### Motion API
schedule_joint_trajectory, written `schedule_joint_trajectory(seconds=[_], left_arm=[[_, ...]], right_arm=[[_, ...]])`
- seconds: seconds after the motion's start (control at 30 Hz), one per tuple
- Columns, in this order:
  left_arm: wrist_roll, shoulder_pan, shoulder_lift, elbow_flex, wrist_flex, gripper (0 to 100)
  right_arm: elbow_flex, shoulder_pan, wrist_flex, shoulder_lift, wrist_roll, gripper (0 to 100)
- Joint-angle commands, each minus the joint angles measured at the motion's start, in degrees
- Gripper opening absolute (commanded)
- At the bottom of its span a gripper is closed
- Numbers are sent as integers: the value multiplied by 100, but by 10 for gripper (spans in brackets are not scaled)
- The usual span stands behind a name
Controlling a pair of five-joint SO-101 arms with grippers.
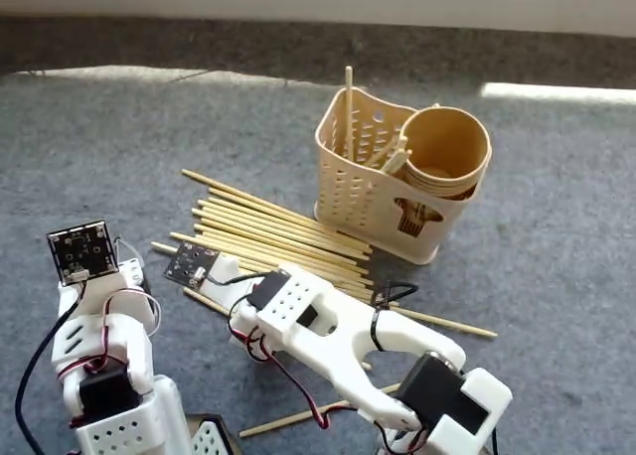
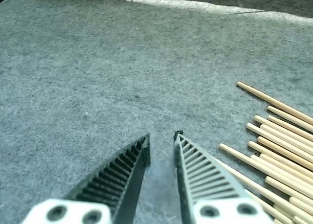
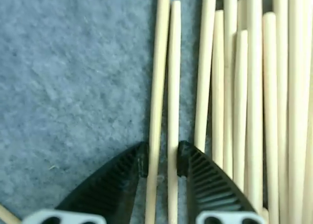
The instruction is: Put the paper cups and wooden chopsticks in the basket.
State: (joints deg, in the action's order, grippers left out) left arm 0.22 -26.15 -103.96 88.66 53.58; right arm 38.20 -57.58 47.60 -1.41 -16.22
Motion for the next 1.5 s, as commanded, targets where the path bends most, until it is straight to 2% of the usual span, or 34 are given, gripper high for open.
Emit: schedule_joint_trajectory(seconds=[0.0,0.1,0.43,0.57,1.03,1.13,1.37,1.47], left_arm=[[18,84,-13,-40,-132,98],[18,84,-13,-40,-132,98],[18,84,-13,-40,-132,98],[18,84,-13,-40,-132,98],[18,84,-13,-40,-132,98],[18,84,-13,-40,-132,98],[18,84,-13,-40,-132,98],[18,84,-13,-40,-132,98]], right_arm=[[4,154,-40,-48,44,103],[4,145,-40,-13,44,4],[-40,189,831,259,44,5],[180,207,901,1323,44,5],[1358,1253,936,4971,53,5],[1429,1358,919,5719,396,5],[1376,1631,884,6985,484,5],[1305,1622,558,7345,492,5]])
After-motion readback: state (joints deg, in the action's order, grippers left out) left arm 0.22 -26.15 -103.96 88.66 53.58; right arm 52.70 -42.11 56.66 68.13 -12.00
